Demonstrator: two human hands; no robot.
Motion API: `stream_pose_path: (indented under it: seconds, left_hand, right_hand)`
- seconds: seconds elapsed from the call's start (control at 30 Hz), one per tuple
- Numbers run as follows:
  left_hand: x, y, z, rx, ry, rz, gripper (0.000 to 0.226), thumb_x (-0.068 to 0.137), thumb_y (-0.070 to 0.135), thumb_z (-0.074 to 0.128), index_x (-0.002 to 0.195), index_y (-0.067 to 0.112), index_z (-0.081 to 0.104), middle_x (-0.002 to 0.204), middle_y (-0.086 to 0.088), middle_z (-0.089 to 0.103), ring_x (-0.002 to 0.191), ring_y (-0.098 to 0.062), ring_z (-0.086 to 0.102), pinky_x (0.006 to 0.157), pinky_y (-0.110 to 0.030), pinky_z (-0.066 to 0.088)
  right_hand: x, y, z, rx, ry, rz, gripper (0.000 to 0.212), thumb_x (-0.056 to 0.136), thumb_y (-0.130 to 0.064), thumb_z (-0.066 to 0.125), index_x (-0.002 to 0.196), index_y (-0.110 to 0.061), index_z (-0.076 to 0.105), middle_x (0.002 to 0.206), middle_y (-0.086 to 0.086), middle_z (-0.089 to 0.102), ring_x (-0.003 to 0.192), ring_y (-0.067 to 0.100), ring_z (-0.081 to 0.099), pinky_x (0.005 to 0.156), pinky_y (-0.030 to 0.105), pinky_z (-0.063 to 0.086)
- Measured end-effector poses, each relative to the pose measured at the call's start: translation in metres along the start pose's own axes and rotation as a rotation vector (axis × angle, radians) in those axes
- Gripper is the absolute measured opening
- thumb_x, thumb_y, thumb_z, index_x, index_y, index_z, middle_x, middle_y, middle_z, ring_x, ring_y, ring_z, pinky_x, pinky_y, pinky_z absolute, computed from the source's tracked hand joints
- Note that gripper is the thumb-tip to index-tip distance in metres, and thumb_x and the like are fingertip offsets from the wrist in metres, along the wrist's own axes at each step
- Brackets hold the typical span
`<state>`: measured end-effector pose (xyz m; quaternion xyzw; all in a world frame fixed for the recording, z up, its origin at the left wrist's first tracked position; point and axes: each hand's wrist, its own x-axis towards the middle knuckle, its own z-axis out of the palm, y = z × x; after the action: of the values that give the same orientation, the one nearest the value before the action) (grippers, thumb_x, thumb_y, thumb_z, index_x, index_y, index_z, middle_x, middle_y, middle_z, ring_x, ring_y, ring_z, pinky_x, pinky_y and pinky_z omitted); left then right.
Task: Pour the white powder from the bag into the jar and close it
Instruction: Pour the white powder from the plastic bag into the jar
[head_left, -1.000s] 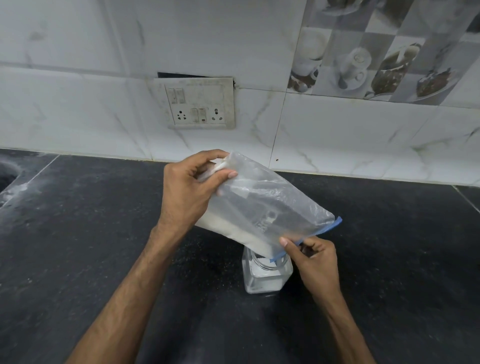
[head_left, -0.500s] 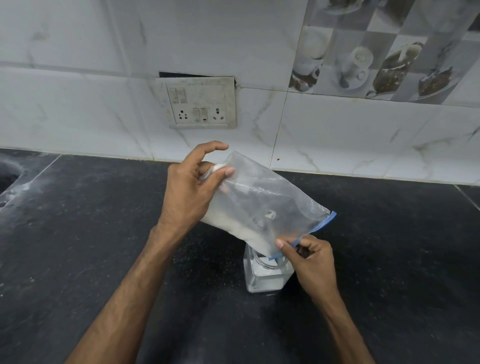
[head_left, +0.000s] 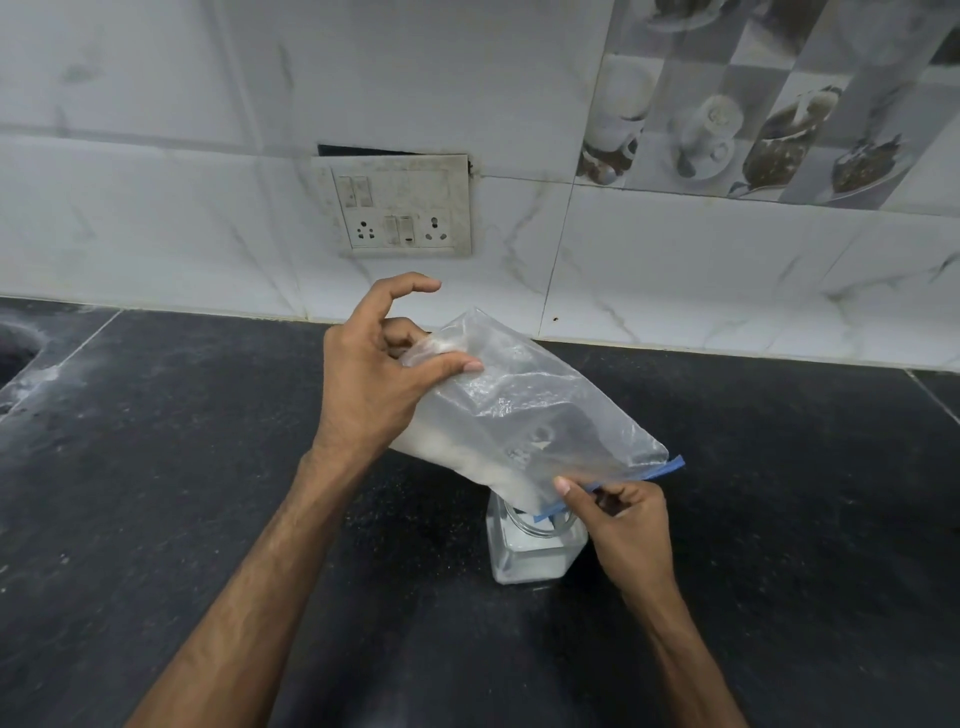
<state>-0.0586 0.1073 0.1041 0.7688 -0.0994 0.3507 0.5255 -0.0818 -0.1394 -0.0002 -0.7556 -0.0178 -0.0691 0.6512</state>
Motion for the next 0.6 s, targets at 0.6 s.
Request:
stream_pose_path:
  seconds: [0.6]
  left_hand:
    - [-0.0015, 0.0013, 0.0009, 0.122, -0.024, 0.132, 0.025, 0.082, 0.010, 0.082, 0.104, 0.007, 0.070, 0.091, 0.015, 0.068, 0.081, 0.008, 0.067, 0.072, -0.018, 0.059]
  right_hand:
    - [-0.0016, -0.0093, 0.0039, -0.004, -0.038, 0.002, 0.015, 0.081, -0.007, 0.080, 0.074, -0.020, 0.080, 0.076, -0.001, 0.078, 0.069, 0.010, 0.068, 0.066, 0.023, 0.054]
